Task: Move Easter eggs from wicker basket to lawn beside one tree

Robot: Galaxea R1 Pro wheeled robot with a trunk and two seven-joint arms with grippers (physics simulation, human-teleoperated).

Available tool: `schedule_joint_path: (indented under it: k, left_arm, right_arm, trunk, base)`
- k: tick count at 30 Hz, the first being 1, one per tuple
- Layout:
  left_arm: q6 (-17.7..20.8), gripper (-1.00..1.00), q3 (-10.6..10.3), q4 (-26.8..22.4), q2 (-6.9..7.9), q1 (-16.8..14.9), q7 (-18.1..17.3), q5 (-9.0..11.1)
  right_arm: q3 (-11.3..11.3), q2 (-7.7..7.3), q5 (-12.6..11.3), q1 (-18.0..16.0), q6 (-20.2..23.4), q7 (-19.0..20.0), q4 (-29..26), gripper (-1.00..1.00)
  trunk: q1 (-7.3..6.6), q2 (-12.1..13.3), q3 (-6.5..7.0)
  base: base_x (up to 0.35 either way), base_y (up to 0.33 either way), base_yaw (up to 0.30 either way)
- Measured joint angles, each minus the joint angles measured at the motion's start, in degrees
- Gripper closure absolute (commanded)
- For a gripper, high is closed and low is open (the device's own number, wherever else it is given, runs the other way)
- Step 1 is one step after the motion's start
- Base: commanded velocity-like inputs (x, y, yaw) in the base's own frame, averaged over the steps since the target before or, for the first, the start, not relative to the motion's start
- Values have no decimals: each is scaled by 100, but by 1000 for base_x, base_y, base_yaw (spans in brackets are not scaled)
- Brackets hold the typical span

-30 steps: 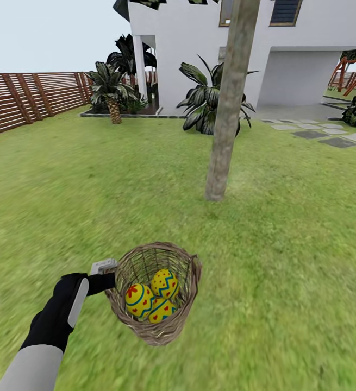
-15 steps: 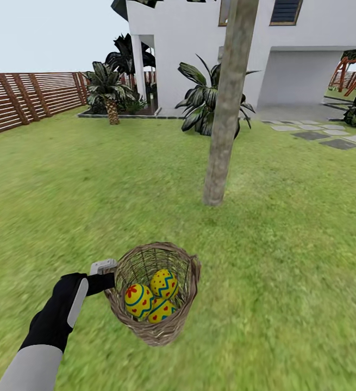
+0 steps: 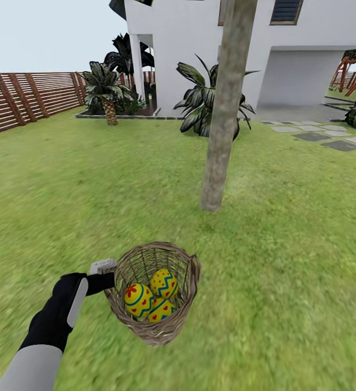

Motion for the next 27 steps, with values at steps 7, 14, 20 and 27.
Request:
schedule_joint_path:
  k: [7,14,20,27]
  left_arm:
    - [0,100,1,-1,4,0,0,-1]
    - [0,100,0,0,4,0,0,-1]
    - [0,100,1,0,0,0,0,-2]
    - [5,100,-6,7,-4,0,0,8]
  right_arm:
    - [0,-2,0,4,1,0,0,-100]
    - [0,0,2,9,0,0,6,-100]
    - [0,0,0,9,2,0,8,-100]
    - [0,0,0,9,2,0,8,-100]
  trunk:
    - [0,0,0]
    - [0,0,0]
    - [0,0,0]
    - [2,1,0]
  base:
    - [305,-110,0]
    - [309,-104,0]
    - [309,-103,0]
    - [228,-85,0]
